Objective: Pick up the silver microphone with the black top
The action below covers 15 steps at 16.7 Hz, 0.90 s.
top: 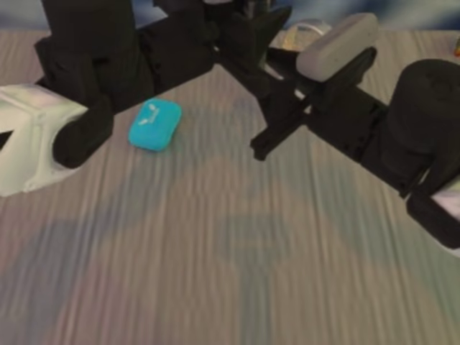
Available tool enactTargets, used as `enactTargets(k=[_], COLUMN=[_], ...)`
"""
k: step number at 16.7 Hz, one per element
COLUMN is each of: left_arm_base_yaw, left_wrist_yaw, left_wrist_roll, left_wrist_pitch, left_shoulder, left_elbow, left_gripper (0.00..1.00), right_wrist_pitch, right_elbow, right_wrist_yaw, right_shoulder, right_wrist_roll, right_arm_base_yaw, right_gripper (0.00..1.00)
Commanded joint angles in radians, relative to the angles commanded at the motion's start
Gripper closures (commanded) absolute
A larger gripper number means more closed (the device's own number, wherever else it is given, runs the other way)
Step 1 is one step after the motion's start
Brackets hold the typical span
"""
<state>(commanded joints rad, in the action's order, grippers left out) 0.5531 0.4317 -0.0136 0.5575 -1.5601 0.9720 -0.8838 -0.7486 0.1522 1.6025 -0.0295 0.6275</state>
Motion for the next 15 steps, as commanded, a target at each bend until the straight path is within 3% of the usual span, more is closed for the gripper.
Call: enactTargets(k=[3,15], left_arm_base_yaw=[0.000,0.000], left_wrist_yaw=[0.000,0.000], left_wrist_roll=[0.000,0.000], left_wrist_pitch=[0.000,0.000], left_shoulder=[0.000,0.000], left_elbow=[0.000,0.000], left_gripper=[1.00,1.00], right_wrist_pitch=[0.000,0.000], right_elbow=[0.000,0.000], right_wrist_yaw=[0.000,0.000], right_shoulder=[0.000,0.000], right_wrist_roll=[0.000,0.000], right_arm_base_yaw=[0.000,0.000], right_gripper=[1.00,0.10])
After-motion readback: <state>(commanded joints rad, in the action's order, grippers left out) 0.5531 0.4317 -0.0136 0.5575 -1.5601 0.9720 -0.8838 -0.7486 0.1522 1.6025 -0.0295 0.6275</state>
